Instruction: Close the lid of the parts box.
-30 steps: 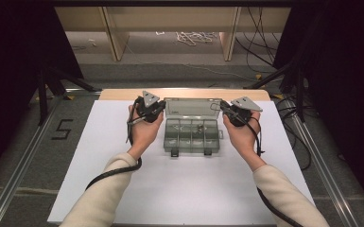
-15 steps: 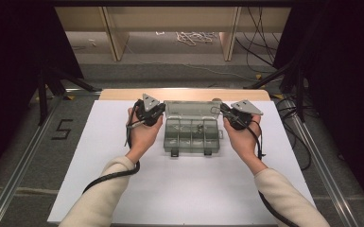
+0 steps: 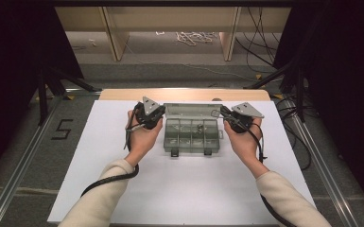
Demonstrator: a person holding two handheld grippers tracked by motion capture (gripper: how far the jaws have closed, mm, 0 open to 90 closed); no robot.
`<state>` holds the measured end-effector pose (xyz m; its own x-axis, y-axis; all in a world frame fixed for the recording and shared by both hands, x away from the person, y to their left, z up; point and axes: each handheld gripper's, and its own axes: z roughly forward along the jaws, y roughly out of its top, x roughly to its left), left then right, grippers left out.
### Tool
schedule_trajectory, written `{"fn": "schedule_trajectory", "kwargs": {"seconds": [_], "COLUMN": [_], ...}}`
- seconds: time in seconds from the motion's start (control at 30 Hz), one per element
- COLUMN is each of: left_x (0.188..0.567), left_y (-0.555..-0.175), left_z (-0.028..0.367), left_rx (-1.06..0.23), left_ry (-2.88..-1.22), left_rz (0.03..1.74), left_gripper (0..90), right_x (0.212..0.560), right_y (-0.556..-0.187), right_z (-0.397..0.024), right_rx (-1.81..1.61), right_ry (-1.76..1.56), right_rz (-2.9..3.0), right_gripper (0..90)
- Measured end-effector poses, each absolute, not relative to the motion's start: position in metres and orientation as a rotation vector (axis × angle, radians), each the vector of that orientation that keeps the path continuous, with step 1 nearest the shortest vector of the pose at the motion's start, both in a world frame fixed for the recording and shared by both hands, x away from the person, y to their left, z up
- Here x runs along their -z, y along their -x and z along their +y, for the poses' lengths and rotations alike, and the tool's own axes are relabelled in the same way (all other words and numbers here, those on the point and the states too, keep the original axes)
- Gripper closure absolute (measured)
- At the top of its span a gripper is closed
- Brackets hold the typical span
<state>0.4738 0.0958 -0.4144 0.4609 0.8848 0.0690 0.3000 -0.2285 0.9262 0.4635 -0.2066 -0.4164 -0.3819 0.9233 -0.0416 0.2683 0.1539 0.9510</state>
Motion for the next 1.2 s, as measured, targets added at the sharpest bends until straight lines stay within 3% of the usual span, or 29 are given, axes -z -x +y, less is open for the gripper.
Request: {"fn": "schedule_trajectory", "kwargs": {"seconds": [1.2], "left_x": [0.423], "left_y": [-0.457], "left_z": [0.095], "left_rx": [-0.808], "left_ry": [-1.791], "left_rz": [0.987], "left_gripper": [86.8], "right_x": [0.421], "right_y": [-0.449], "right_z": [-0.208], "right_rx": [-1.227], "right_ry": [-1.117], "right_rz": [1.803], "right_gripper": [87.0]}}
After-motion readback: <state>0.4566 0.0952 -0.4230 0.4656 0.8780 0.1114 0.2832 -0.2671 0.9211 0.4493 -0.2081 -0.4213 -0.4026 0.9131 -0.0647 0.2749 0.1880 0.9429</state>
